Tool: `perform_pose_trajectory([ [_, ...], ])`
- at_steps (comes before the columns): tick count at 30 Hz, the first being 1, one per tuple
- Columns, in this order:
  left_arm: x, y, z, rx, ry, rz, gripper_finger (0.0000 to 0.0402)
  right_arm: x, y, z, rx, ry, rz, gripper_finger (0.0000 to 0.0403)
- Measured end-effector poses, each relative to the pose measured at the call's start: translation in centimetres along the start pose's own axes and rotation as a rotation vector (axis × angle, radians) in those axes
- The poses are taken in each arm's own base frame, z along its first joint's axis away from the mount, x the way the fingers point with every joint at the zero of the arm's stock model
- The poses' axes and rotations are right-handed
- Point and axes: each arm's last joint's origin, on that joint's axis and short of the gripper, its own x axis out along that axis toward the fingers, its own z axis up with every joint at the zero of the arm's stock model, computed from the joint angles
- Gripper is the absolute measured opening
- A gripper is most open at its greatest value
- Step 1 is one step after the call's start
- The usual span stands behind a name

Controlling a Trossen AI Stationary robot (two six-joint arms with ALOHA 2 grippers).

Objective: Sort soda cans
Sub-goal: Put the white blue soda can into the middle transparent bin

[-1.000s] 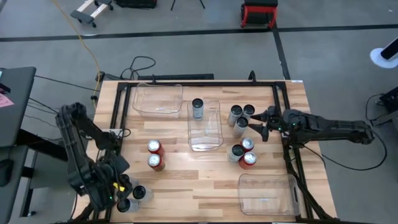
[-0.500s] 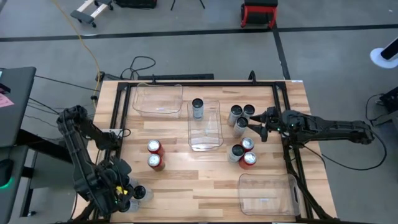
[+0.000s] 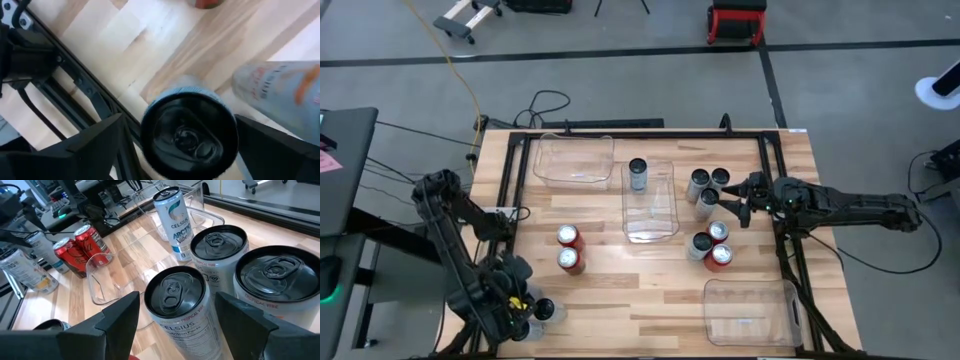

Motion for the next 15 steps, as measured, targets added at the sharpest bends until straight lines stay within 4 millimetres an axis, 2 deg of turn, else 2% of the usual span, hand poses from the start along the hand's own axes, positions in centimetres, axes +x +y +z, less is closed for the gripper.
perform_pose_trajectory([
  [7, 0.6, 0.1, -0.1, -0.002, 0.002, 0.012, 0.0264, 0.0, 0.0, 0.0, 0.018, 0.000, 0.000, 0.0281],
  [15, -0.1, 0.8, 1.0, -0.034, 0.016, 0.000, 0.0260, 0.0, 0.1, 0.1, 0.022, -0.013, 0.007, 0.0281],
])
